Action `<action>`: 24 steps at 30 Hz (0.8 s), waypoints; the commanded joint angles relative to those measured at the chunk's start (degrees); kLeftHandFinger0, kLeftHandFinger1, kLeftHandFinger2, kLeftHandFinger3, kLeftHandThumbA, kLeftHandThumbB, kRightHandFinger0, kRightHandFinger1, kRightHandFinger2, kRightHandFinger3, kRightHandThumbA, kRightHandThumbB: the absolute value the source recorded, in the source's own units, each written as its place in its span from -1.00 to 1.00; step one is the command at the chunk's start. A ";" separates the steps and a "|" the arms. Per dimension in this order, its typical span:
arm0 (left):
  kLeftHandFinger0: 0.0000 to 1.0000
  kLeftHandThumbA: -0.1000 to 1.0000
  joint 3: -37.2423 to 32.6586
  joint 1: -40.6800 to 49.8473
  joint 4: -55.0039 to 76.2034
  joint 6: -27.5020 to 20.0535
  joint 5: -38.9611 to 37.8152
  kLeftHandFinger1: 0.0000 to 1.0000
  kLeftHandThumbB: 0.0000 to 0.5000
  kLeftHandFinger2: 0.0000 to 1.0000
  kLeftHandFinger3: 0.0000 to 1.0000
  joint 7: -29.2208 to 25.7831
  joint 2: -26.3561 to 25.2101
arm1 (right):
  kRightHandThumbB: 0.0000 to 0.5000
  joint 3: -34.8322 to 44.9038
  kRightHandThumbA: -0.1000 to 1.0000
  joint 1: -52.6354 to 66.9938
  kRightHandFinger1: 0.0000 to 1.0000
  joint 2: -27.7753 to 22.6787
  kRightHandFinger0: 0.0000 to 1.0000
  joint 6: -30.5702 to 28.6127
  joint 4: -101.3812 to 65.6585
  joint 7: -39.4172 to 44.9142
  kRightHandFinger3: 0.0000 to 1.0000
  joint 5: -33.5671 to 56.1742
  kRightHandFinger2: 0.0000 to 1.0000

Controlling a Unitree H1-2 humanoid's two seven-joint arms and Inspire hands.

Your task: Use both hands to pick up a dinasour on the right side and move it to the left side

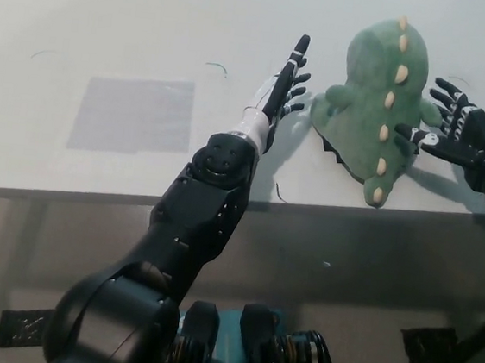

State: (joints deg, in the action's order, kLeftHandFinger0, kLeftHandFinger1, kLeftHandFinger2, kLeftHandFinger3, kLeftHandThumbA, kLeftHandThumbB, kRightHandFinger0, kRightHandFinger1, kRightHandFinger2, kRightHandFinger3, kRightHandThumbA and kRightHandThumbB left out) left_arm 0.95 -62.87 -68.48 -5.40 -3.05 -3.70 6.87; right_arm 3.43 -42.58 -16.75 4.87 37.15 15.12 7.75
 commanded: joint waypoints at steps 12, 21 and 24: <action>1.00 1.00 4.24 -11.83 -5.46 -0.80 -2.90 1.00 0.71 1.00 1.00 0.29 4.60 | -0.19 -0.79 1.00 -8.55 1.00 1.63 1.00 0.69 -1.65 -2.94 1.00 -2.78 1.00; 1.00 1.00 4.43 -13.04 -8.16 -0.34 -2.80 1.00 0.53 1.00 1.00 -0.75 6.51 | -0.08 -1.30 1.00 -9.24 1.00 1.37 1.00 0.42 -0.36 -3.65 1.00 -4.02 1.00; 1.00 1.00 4.73 -12.92 -8.06 -0.59 -3.07 1.00 0.46 1.00 1.00 -0.50 6.50 | -0.11 -1.13 1.00 -8.96 1.00 1.25 1.00 -0.05 -0.35 -3.56 1.00 -4.05 1.00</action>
State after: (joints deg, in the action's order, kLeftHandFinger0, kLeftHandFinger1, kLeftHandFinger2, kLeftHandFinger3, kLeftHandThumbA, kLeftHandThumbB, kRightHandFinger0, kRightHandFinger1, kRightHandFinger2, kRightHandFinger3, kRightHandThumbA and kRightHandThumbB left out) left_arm 5.58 -71.38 -77.21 -5.11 -5.46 -5.24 11.15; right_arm 2.59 -47.18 -15.19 5.75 37.71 11.66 4.07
